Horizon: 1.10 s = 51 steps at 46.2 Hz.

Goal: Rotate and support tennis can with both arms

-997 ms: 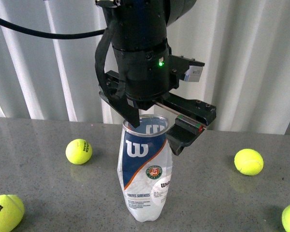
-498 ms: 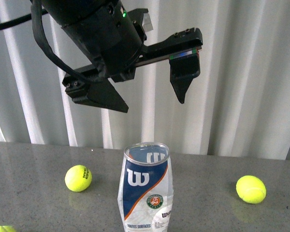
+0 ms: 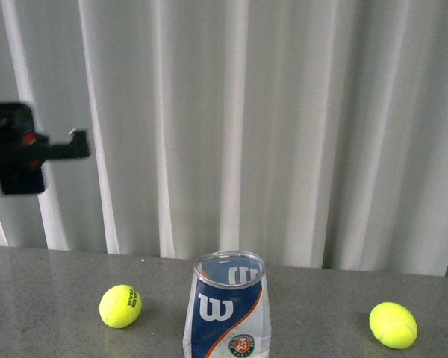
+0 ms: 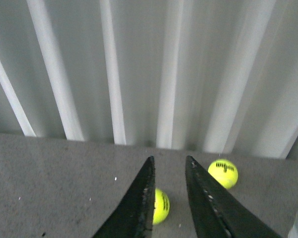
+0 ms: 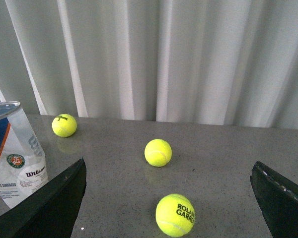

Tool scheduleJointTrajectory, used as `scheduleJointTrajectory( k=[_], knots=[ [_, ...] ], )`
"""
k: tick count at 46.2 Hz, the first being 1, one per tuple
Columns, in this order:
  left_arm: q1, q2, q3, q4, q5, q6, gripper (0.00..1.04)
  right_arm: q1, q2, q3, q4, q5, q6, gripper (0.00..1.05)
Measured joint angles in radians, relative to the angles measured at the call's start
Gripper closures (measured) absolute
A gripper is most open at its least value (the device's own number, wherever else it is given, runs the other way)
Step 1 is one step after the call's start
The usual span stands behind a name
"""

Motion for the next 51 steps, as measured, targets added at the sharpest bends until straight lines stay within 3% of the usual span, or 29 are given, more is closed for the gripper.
scheduleJointTrajectory(
  k=[6,27,39,44,51],
  knots=[
    [0.036,-0.061,-0.120,0.023,0.059,0.006,1.01,0.000,0.000,0.000,0.000,0.001,0.000,0.07],
    [0.175,-0.350,-0.399,0.025,0.194,0.014,1.01,0.000,0.000,0.000,0.000,0.001,0.000,0.07],
    [0.219,-0.483,-0.472,-0.040,0.230,0.014,1.01,0.000,0.000,0.000,0.000,0.000,0.000,0.07],
    [0.291,-0.560,-0.500,-0.088,0.315,0.014,1.01,0.000,0.000,0.000,0.000,0.001,0.000,0.07],
    [0.305,-0.652,-0.532,-0.148,0.315,0.014,1.01,0.000,0.000,0.000,0.000,0.000,0.000,0.07]
  ],
)
